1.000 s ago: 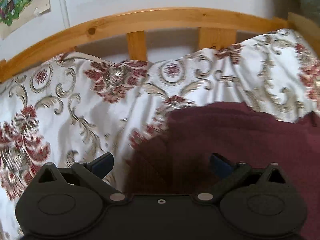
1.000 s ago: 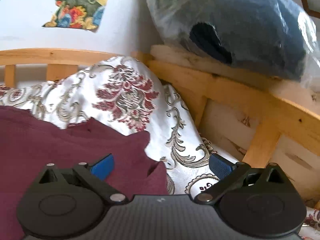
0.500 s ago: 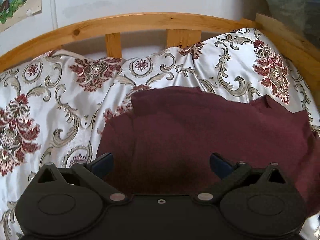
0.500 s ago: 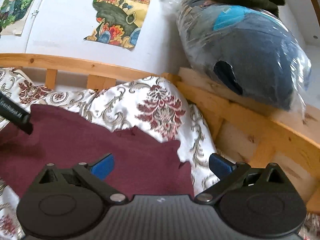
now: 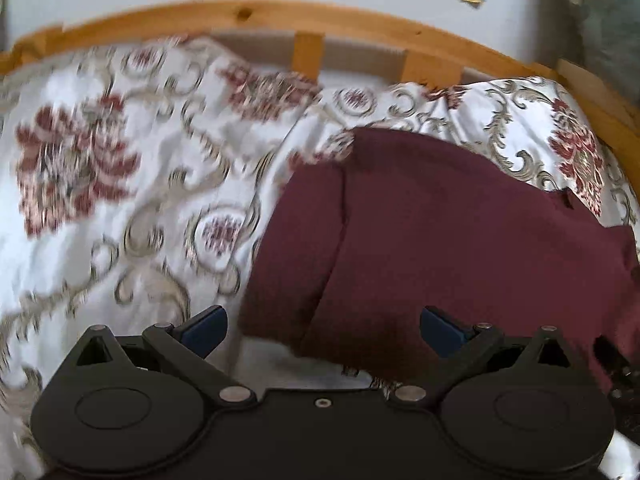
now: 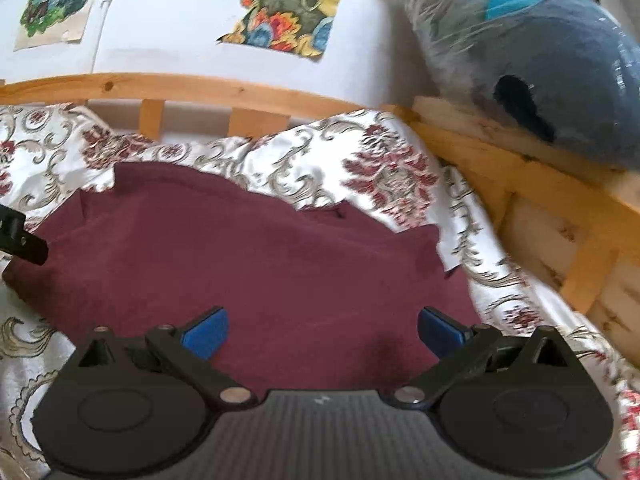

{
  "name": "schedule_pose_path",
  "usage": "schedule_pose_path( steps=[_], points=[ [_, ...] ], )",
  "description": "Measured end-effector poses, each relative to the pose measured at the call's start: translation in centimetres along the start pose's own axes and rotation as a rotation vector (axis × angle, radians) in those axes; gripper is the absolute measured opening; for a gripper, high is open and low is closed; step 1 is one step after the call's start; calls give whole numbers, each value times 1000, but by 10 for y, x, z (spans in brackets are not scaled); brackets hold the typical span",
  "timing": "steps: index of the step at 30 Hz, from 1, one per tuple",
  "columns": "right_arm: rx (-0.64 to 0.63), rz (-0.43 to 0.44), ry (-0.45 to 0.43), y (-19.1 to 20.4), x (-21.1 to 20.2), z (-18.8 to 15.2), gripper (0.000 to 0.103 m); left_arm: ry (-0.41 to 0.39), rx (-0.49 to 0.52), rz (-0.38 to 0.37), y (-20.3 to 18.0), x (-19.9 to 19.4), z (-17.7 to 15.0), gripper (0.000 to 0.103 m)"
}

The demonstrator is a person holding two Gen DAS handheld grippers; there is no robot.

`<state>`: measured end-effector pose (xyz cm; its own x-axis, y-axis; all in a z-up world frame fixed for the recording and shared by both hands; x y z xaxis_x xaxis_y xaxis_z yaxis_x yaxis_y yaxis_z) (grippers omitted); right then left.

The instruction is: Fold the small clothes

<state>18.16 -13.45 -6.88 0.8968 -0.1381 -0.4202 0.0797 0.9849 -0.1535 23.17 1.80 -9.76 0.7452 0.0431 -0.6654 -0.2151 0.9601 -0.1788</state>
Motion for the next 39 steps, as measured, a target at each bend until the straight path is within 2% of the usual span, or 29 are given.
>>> schedule_pose_path(
  steps=[2, 4, 7, 10, 12, 14, 17, 19, 25, 34, 36, 39],
  points=[
    [-19, 23, -24, 9, 3, -1, 103, -5, -29, -24, 6, 3, -2, 102],
    [-44, 46, -64, 18, 7, 0, 103, -56, -46, -61, 8, 3, 1, 102],
    [-68, 65, -76, 31, 14, -1, 103, -99, 1, -105, 2, 12, 10, 102],
    [-76, 60, -74, 36, 18, -2, 103, -54, 32, -136, -2, 31, 13, 102],
    [-79, 62, -68, 37, 20, -4, 103, 13, 16, -144, -1, 45, 8, 102],
    [-82, 76, -62, 39, 22, -8, 103, 46, -9, -134, 4, 55, 4, 102],
    [-112, 108, -28, 47, 24, -14, 103, 49, -15, -135, 6, 59, 3, 102],
    [-140, 97, -9, 53, 27, -17, 103, 57, 1, -132, 6, 60, 2, 102],
    [-179, 68, -14, 57, 26, -20, 103, 77, 120, -119, 4, 65, -5, 102],
    [-185, 56, -14, 58, 26, -20, 103, 70, 113, -137, 7, 62, -6, 102],
    [-183, 56, -12, 57, 26, -20, 103, 69, 169, -162, 2, 58, -5, 102],
    [-182, 54, -11, 57, 26, -21, 103, 33, 314, -216, -4, 49, 2, 102]
  ],
)
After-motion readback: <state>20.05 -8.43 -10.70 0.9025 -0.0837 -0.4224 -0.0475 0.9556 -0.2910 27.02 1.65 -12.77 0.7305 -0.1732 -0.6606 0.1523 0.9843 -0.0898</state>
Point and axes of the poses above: each gripper's, at about its wrist camera, not at the fingertips, and x roughly the way its jaws point, y to its left, z to its top, the point moved 10 cm from there along x, roughly the way its jaws point, and after that the axes turned 2 degrees about -x, right-handed, at the moved point
